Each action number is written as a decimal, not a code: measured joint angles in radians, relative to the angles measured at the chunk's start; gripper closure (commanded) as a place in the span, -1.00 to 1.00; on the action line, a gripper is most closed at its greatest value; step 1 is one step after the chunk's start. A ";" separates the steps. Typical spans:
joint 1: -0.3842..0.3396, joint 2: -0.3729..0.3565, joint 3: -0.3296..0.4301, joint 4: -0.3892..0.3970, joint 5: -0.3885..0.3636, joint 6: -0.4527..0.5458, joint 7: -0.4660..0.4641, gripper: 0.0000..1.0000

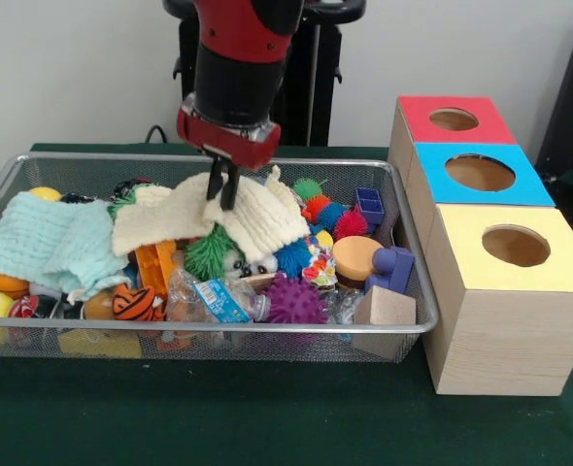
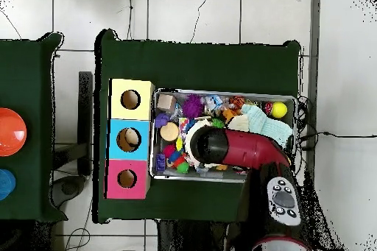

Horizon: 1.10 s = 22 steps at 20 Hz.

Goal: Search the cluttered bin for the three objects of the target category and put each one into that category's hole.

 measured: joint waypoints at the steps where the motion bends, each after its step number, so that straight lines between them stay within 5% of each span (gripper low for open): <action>1: -0.005 -0.019 0.000 -0.001 0.000 0.045 0.000 1.00; 8: -0.053 -0.102 0.001 -0.019 -0.019 0.227 0.000 1.00; 22: -0.160 -0.127 0.041 -0.042 -0.114 0.236 0.000 1.00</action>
